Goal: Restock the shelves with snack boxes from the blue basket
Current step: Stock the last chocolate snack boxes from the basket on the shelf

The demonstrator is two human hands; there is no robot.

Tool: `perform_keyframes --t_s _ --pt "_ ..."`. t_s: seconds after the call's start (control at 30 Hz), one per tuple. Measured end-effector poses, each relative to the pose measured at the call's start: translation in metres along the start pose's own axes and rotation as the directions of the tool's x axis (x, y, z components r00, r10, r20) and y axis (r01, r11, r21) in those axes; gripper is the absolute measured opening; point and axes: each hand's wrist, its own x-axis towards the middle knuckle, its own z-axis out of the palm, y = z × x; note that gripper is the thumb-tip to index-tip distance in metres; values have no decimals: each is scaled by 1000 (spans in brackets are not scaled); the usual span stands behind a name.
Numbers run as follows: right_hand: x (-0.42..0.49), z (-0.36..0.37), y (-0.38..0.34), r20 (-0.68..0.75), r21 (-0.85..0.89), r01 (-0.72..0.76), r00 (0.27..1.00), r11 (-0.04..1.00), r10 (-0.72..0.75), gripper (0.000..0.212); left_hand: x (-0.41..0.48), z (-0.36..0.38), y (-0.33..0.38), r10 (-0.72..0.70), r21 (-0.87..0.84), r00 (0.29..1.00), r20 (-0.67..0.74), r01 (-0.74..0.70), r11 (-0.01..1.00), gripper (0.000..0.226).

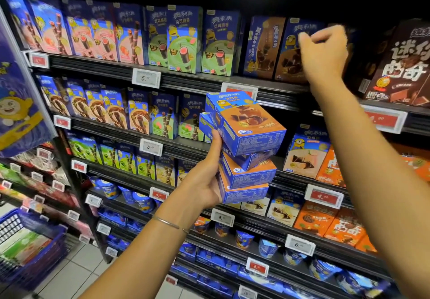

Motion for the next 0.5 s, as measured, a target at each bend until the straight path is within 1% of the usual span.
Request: perform_keyframes --t_s 0.03,0.07,0.1,0.13,0.17,0.2,0.23,0.27,0.33,0.43,0.5 --pt "-20 -4 -7 150 46 49 987 998 -55 28 1 -3 -1 4 -4 1000 7 -4 1000 78" --pt "-39 -8 -13 335 36 39 941 999 -49 33 3 -6 -2 6 -7 1000 13 -6 1000 75" --pt "-57 -11 -16 518 -30 8 856 1000 9 41 4 -9 -3 5 -9 1000 20 -5 1000 74" --pt "-70 -14 -17 658 -127 10 749 992 77 50 5 -11 -4 5 -6 1000 29 -5 1000 75" --pt "-81 -15 -16 745 -213 43 653 976 134 57 6 -13 -5 3 -2 999 38 -3 1000 78" --pt "-90 -15 -15 791 -261 71 587 963 171 63 7 -13 -6 2 0 999 44 -2 1000 80" --pt "-96 -14 -14 814 -266 70 550 961 186 66 8 -14 -7 4 -3 999 50 -4 1000 82" --pt "-102 -13 -13 827 -249 41 530 968 190 67 8 -14 -8 7 -9 998 55 -7 1000 85" --pt "-108 -14 -12 826 -206 -43 528 978 197 63 9 -15 -12 17 -32 998 64 -15 999 88" --pt "-110 -12 -6 814 -133 -156 547 979 198 46 11 -16 -16 50 -62 996 72 -45 997 81" --pt "-111 -11 -4 800 -54 -202 577 978 163 34 13 -15 -18 52 -78 995 85 -45 996 77"
